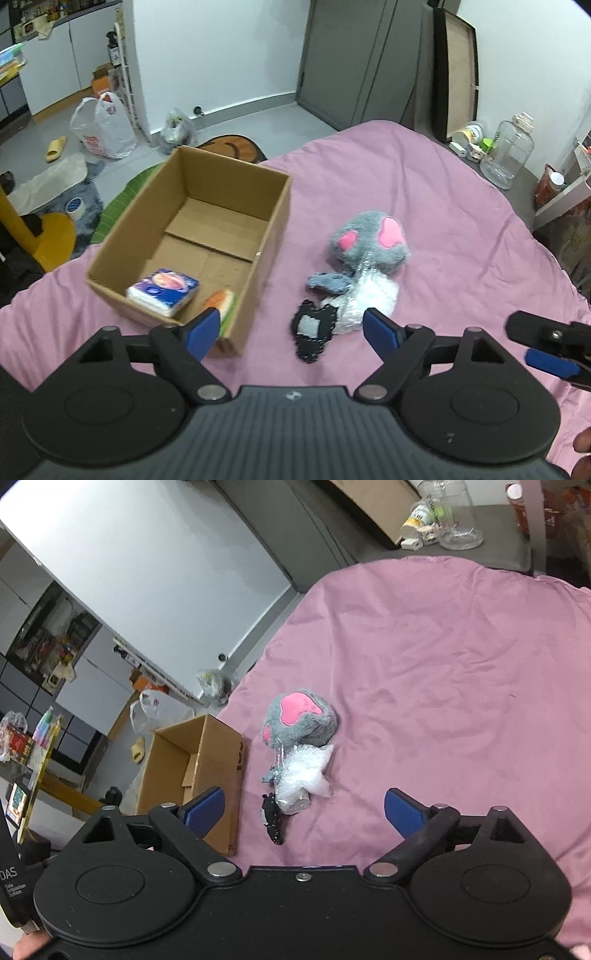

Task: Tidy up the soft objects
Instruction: 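Grasp the black-and-white fabric piece with the left tool while the right tool grasps the plastic bag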

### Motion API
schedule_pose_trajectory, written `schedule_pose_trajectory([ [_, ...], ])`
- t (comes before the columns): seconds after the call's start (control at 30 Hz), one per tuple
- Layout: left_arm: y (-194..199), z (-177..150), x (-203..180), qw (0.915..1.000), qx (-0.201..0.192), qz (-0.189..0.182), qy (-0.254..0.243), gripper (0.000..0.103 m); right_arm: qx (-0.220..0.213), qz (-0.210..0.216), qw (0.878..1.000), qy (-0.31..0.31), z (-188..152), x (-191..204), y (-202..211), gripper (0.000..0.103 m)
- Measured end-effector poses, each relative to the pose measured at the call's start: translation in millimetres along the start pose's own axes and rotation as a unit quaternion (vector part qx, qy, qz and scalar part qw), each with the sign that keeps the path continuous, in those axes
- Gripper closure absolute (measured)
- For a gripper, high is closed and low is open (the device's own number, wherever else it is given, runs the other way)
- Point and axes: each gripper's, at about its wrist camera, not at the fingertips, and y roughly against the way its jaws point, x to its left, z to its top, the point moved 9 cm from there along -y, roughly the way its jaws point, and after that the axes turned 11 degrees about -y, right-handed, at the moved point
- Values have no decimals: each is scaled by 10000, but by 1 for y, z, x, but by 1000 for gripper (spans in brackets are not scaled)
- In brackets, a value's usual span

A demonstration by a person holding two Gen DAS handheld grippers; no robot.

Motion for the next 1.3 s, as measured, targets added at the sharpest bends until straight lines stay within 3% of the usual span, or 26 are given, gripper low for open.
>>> schedule_pose_trajectory([
  [0.3,-30,-4,-17,9995,18,-254,171,31,409,67,9991,11,9,-4,-39,16],
  [0.57,-69,-22,-21,9980,356,-408,335,40,783,123,9967,-168,11,-9,-76,16],
  [1.0,-111,-36,-22,9958,838,-251,269,42,1220,196,9913,-453,-2,-9,-124,16],
  [1.2,-120,-42,-31,9957,889,-126,245,55,1264,77,9907,-501,-2,-10,-132,17],
  [1.3,-126,-44,-32,9957,873,-86,287,57,1307,19,9902,-499,-5,-11,-138,17],
])
